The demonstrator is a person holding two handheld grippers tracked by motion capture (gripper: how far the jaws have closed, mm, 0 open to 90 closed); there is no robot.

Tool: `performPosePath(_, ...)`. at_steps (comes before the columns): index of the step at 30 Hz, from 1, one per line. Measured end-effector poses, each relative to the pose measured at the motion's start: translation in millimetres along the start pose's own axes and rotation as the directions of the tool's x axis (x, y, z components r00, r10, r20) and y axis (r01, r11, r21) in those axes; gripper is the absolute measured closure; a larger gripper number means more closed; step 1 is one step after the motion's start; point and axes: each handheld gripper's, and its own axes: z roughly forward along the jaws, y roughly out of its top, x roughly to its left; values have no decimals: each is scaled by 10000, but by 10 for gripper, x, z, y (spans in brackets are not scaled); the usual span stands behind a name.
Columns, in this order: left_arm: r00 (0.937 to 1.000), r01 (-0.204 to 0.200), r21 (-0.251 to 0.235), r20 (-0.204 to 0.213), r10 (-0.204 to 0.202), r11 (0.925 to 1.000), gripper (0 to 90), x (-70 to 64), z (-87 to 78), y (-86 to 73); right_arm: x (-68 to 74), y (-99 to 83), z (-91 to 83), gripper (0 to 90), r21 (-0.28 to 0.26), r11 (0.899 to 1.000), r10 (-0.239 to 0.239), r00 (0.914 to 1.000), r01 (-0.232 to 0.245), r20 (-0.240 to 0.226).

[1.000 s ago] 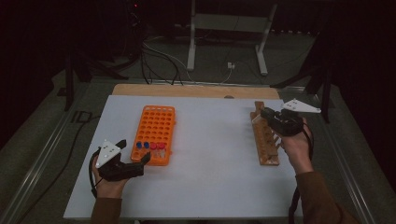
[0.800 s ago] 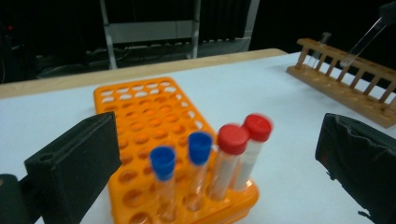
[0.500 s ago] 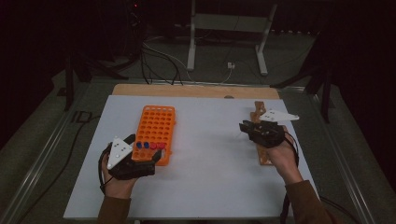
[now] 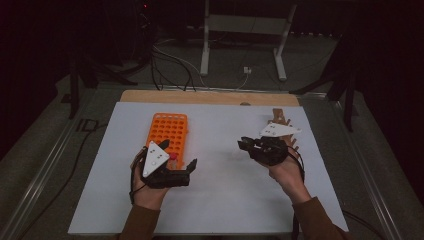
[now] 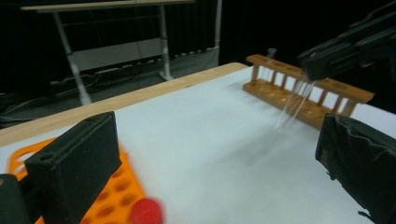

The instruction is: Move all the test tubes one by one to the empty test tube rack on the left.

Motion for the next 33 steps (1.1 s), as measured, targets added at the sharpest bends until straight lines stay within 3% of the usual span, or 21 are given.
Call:
performPosePath(4, 9998, 7, 71, 210, -8, 10000, 27, -117, 82, 36, 78, 12, 33, 765, 41, 10000, -6, 9996, 7, -286)
performPosePath(9, 9971, -135, 244, 757, 116, 9996, 62, -259, 224, 34, 168, 31, 65, 765, 66, 10000, 39, 9979, -35, -644)
performPosePath(14, 9914, -509, 747, 1243, 413, 9959, 127, -389, 405, -6, 230, 50, 88, 765, 53, 9998, 170, 9944, -165, -1048)
performPosePath(19, 9889, -744, 1137, 1366, 586, 9907, 172, -478, 572, -34, 279, 61, 114, 764, 75, 9996, 296, 9902, -288, -1368)
performPosePath(22, 9873, -826, 1131, 1445, 659, 9901, 298, -496, 619, -41, 307, 65, 128, 764, 126, 9995, 292, 9882, -276, -1506)
performPosePath(26, 9834, -880, 1260, 1689, 661, 9881, 532, -505, 669, -60, 334, 71, 144, 764, 180, 9996, 228, 9863, -201, -1632)
performPosePath(33, 9772, -807, 1243, 2051, 540, 9889, 698, -489, 679, -66, 351, 67, 168, 764, 269, 9994, 262, 9839, -217, -1766)
